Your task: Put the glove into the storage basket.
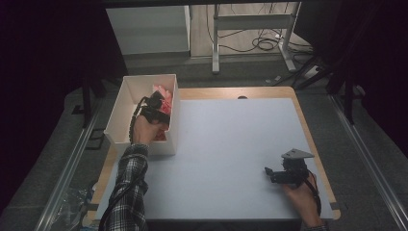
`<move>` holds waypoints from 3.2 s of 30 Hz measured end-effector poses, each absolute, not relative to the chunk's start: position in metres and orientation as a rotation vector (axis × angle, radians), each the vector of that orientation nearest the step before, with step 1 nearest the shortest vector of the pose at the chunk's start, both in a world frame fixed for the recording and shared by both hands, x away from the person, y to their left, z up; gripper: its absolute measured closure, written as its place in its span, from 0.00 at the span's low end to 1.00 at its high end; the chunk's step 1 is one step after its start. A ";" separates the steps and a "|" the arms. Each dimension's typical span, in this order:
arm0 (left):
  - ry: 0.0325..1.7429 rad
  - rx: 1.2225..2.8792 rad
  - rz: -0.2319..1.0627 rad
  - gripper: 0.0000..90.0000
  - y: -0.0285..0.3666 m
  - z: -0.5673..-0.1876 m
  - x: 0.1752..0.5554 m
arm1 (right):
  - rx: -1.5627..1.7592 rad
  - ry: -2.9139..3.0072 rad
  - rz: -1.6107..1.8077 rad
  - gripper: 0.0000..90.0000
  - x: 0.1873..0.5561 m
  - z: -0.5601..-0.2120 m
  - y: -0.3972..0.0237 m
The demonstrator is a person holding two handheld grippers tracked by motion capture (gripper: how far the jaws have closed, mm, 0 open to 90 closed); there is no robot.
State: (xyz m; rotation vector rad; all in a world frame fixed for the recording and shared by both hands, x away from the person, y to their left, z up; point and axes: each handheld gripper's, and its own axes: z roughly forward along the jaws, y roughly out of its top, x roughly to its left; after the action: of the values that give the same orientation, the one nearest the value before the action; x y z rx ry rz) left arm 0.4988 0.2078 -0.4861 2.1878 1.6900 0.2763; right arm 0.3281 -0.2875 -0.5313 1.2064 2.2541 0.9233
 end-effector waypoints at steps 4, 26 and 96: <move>1.696 2.170 0.272 0.16 0.212 -0.486 0.498 | 1.206 2.254 0.923 0.12 0.328 -0.531 -0.288; 1.645 2.129 0.341 0.04 0.223 -0.459 0.479 | 1.206 2.254 0.923 0.12 0.328 -0.531 -0.287; 1.240 2.078 0.505 0.01 0.223 -0.404 0.355 | 1.206 2.251 0.922 0.12 0.328 -0.531 -0.287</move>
State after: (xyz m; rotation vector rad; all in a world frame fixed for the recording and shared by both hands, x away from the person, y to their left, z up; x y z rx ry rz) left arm 0.3550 0.2229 -0.4039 2.0779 1.2398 0.5048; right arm 0.3277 -0.2871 -0.5314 1.2058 2.2512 0.9221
